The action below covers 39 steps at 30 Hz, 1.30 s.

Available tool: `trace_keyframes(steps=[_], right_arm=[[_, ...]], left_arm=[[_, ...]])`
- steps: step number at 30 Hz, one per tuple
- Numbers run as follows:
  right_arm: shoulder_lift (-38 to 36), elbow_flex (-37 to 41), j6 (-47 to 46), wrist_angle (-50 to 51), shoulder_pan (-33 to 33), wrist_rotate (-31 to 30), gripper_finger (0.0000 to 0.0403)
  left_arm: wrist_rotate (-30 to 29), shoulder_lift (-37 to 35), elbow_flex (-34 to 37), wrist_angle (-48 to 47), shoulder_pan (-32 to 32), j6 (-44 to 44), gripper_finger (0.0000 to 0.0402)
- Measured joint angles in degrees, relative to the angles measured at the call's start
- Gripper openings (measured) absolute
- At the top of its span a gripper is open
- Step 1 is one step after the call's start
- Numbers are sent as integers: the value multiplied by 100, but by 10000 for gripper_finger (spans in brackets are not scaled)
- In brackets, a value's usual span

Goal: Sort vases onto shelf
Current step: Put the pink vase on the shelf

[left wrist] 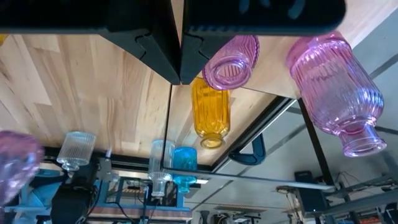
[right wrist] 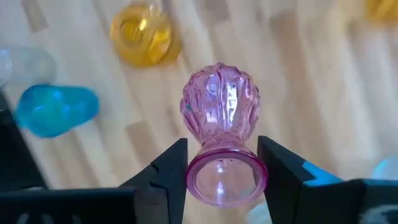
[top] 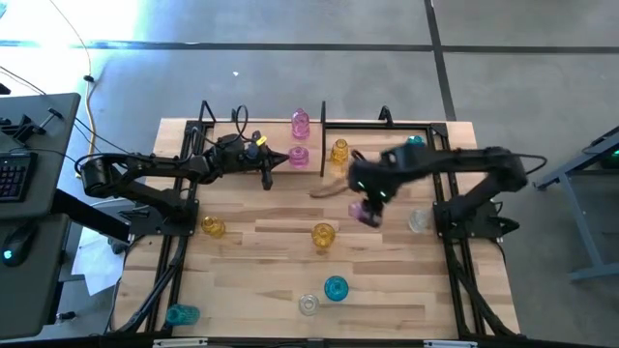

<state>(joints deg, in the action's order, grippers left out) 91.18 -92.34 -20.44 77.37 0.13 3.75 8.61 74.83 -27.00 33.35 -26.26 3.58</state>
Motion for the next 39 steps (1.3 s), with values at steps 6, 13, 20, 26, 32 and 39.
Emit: trace_keyframes(steps=[6, 13, 20, 26, 32, 39], right_arm=[[1270, -1219, 1795, 162, -751, -24, 135], [2591, -2575, 2994, 582, -1137, -20, 135], [3470, -3237, 3437, 693, -1145, -13, 135], [3840, -3260, 3491, 608, -1107, -74, 135], [3890, -3265, 3487, 440, -1062, -116, 138], [3897, -3263, 3443, 474, -1004, -140, 150]], left_arm=[[-12, 0, 0, -190, 0, 1, 0], [-38, 0, 0, -546, -2, -10, 0], [-38, 0, 0, -885, -7, -90, 0], [-38, 0, 1, -938, -7, -144, 0], [-38, 0, 0, -946, -7, -145, 0], [-38, 0, 0, -951, -7, -147, 0]])
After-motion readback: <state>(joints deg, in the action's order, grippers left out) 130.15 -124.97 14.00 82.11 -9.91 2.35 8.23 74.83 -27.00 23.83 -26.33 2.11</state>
